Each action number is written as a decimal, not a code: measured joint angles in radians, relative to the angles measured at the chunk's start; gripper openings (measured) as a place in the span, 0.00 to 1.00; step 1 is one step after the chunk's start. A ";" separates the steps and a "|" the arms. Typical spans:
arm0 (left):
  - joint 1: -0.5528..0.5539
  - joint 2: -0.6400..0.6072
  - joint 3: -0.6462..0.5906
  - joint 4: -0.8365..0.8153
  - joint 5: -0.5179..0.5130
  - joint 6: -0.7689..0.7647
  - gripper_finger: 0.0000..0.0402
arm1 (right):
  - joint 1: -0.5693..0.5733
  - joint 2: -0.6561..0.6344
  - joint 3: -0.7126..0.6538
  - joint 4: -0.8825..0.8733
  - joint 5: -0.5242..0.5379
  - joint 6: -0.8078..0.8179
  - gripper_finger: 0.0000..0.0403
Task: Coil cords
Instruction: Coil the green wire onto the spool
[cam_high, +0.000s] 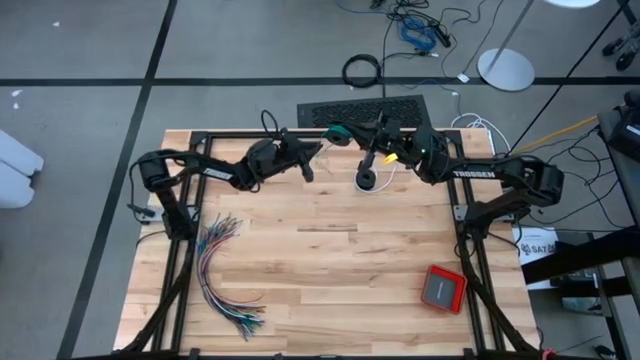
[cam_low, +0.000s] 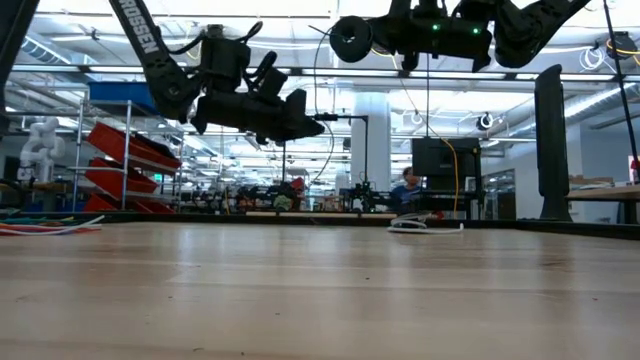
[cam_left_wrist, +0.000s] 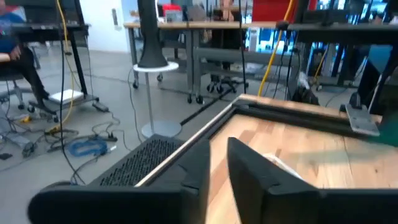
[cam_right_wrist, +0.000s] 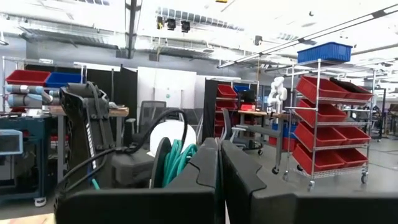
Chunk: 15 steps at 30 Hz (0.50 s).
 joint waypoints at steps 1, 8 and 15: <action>-0.002 0.008 0.000 0.022 -0.005 0.000 0.13 | 0.000 0.000 0.000 0.001 0.000 0.003 0.00; -0.006 0.019 0.004 0.079 -0.014 0.029 0.07 | 0.000 0.000 0.000 -0.006 0.000 0.006 0.00; 0.003 0.019 0.004 -0.090 -0.002 0.059 0.23 | 0.000 0.000 0.000 -0.033 0.000 0.000 0.00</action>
